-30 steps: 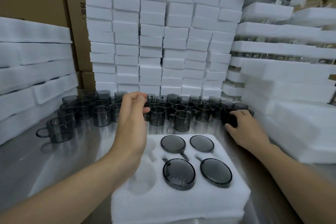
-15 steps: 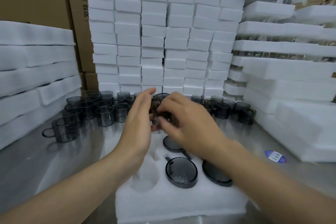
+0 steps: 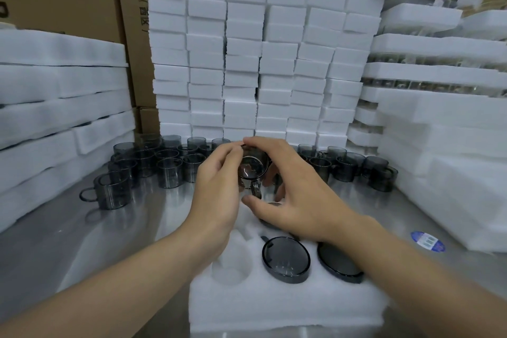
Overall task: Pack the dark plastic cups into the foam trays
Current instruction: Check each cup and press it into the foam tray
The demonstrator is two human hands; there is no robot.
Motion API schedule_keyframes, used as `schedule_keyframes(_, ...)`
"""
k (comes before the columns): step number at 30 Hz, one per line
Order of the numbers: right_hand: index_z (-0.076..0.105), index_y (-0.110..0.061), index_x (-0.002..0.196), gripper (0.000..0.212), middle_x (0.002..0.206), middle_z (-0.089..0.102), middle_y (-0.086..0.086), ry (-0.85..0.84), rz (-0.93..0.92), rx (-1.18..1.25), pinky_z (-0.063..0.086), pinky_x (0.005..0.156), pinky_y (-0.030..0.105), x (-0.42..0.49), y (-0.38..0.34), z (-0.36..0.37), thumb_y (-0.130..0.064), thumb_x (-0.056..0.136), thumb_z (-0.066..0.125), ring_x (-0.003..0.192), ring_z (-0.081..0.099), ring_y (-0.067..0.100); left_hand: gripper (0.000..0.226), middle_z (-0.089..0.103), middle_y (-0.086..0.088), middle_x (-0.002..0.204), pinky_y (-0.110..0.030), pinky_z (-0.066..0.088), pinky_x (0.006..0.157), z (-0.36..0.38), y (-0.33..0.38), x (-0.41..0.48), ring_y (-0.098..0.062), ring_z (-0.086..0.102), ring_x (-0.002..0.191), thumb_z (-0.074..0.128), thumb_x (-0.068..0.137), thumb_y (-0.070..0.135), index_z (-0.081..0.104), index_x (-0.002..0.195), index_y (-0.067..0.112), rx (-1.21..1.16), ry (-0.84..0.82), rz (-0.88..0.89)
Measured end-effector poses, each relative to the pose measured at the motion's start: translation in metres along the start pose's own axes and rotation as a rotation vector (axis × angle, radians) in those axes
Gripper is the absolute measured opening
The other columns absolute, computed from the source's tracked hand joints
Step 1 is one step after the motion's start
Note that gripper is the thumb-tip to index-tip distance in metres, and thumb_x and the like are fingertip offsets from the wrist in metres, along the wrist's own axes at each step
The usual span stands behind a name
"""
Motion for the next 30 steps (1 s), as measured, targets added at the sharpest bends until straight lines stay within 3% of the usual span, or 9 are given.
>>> schedule_keyframes(5,0.038,-0.036,0.159,0.082,0.148,0.047,-0.022,0.119,-0.025,-0.032,0.05,0.085,0.018,0.001,0.0,-0.006,-0.031,0.089,0.081,0.116,0.055,-0.005,0.028,0.078,0.006,0.1,-0.023,0.057,0.073,-0.003,0.002,0.001,-0.009,0.073,0.091,0.046,0.113,0.025,0.073,0.107,0.022,-0.066,0.02,0.016)
schedule_keyframes(10,0.037,-0.038,0.159,0.084,0.16,0.043,-0.019,0.27,-0.11,-0.105,0.055,0.088,0.021,0.0,-0.008,-0.016,-0.022,0.089,0.082,0.142,0.048,0.002,0.036,0.08,0.005,0.115,-0.028,0.063,0.081,0.001,0.007,-0.004,-0.011,0.075,0.098,0.037,0.117,0.029,0.072,0.124,0.032,-0.063,-0.046,0.046)
schedule_keyframes(13,0.036,-0.039,0.159,0.086,0.16,0.042,-0.02,0.277,-0.116,-0.103,0.056,0.092,0.024,-0.001,-0.006,-0.016,-0.022,0.089,0.082,0.144,0.046,0.0,0.041,0.08,0.007,0.113,-0.033,0.061,0.079,0.002,0.011,-0.006,-0.01,0.074,0.093,0.038,0.117,0.031,0.076,0.117,0.045,-0.047,-0.04,0.039)
schedule_keyframes(15,0.036,-0.04,0.159,0.084,0.155,0.045,-0.022,0.288,-0.097,-0.074,0.057,0.092,0.026,-0.001,-0.004,-0.016,-0.027,0.09,0.083,0.132,0.055,0.001,0.045,0.08,0.011,0.11,-0.033,0.056,0.079,0.002,0.012,-0.006,-0.008,0.072,0.09,0.039,0.116,0.033,0.078,0.108,0.053,-0.024,-0.028,0.03)
schedule_keyframes(17,0.038,-0.041,0.157,0.08,0.145,0.051,-0.023,0.32,-0.056,-0.019,0.057,0.082,0.023,-0.001,-0.002,-0.015,-0.037,0.091,0.081,0.108,0.066,0.008,0.046,0.079,0.015,0.108,-0.032,0.055,0.08,0.002,0.013,-0.006,-0.006,0.072,0.093,0.04,0.116,0.034,0.078,0.104,0.056,0.0,-0.027,0.035)
schedule_keyframes(20,0.044,-0.047,0.15,0.067,0.128,0.064,-0.021,0.356,0.071,0.129,0.057,0.074,0.022,-0.002,0.004,-0.015,-0.052,0.091,0.075,0.085,0.073,0.015,0.04,0.079,0.015,0.112,-0.037,0.055,0.089,0.002,0.012,-0.005,-0.005,0.073,0.104,0.043,0.113,0.037,0.08,0.107,0.051,-0.002,-0.033,0.042)
schedule_keyframes(24,0.064,-0.041,0.128,0.047,0.103,0.079,-0.007,0.34,0.334,0.465,0.055,0.064,0.028,0.0,0.02,-0.01,-0.072,0.097,0.047,0.071,0.078,0.023,0.034,0.078,0.012,0.123,-0.039,0.052,0.094,0.004,0.011,-0.006,-0.006,0.07,0.119,0.05,0.101,0.047,0.081,0.113,0.043,-0.028,-0.097,0.012)
schedule_keyframes(27,0.081,-0.035,0.1,0.072,0.092,0.083,0.003,0.302,0.497,0.588,0.053,0.062,0.035,0.001,0.027,-0.007,-0.074,0.104,0.021,0.073,0.079,0.028,0.031,0.076,0.013,0.129,-0.036,0.052,0.095,0.009,0.01,-0.008,-0.007,0.068,0.124,0.057,0.103,0.036,0.076,0.128,0.042,0.01,-0.185,0.004)
schedule_keyframes(30,0.084,-0.018,0.085,0.092,0.083,0.081,0.014,0.242,0.645,0.635,0.054,0.062,0.033,0.0,0.037,-0.003,-0.071,0.107,0.011,0.072,0.08,0.032,0.046,0.074,0.01,0.131,-0.031,0.054,0.093,0.008,0.01,-0.008,-0.005,0.069,0.119,0.064,0.086,0.037,0.075,0.13,0.043,0.041,-0.193,0.003)
Point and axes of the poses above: each hand's wrist, its own x-axis towards the middle knuckle, its own z-axis out of the palm, y = z × x, the point moved 5 cm from there along x, towards the middle knuckle
